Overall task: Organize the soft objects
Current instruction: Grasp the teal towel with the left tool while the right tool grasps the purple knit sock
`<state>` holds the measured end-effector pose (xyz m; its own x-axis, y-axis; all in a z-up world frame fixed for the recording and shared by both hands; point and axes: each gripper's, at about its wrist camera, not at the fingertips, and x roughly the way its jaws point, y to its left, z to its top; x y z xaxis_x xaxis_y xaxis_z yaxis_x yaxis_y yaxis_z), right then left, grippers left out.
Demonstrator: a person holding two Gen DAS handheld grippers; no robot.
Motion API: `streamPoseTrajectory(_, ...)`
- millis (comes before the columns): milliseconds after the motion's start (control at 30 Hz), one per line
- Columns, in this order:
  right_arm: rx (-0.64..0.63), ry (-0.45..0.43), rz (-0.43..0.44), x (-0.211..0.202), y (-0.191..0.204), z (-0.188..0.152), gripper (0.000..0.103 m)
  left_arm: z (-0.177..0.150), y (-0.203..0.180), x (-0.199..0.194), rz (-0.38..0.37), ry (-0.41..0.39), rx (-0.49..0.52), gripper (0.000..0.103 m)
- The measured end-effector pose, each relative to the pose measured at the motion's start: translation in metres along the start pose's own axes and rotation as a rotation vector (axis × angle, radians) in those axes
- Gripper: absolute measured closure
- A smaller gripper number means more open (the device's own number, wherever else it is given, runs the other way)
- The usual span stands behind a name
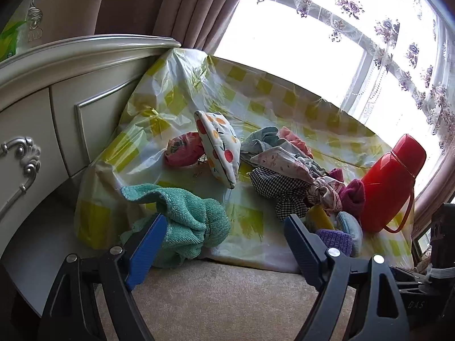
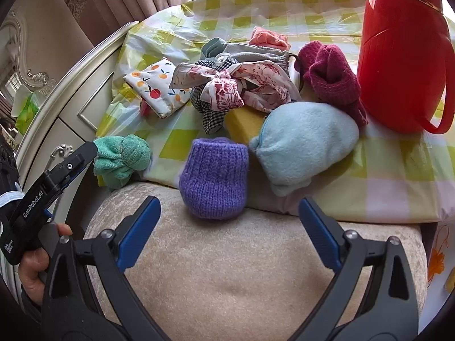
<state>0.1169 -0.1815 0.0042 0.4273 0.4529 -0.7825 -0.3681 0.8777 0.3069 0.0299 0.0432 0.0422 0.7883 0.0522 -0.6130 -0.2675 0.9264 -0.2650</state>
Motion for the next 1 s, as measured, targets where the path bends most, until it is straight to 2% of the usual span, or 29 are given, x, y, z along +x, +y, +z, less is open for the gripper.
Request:
streamPoseTrajectory(167, 0.007, 0.019, 0.02, 0.013, 0.005, 0.004, 0.005, 0.003, 0.009, 0.025, 0.043, 0.083, -0.04, 0.019)
streamPoseTrajectory(333, 0.019, 0.041, 0.026, 0.024, 0.007, 0.006, 0.006, 0.002, 0.009, 0.052, 0.073, 0.177, -0.026, 0.019)
streamPoseTrajectory(467, 0.038, 0.066, 0.033, 0.034, 0.007, 0.007, 0.014, 0.002, 0.01, 0.067, 0.098, 0.216, -0.021, 0.019)
streamPoseTrajectory(567, 0.048, 0.076, 0.043, 0.039, 0.007, 0.009, 0.018, 0.002, 0.012, 0.075, 0.112, 0.234, -0.02, 0.019)
streamPoseTrajectory(700, 0.045, 0.073, 0.047, 0.045, 0.01, 0.012, 0.019, 0.002, 0.016, 0.082, 0.13, 0.248, -0.025, 0.036)
streamPoseTrajectory(833, 0.028, 0.082, 0.037, 0.05, 0.015, 0.012, 0.044, 0.001, 0.018, 0.078, 0.122, 0.233, -0.031, 0.041)
streamPoseTrajectory(1000, 0.014, 0.062, 0.051, 0.045, 0.015, 0.009, 0.047, 0.002, 0.015, 0.065, 0.111, 0.186, -0.023, 0.044)
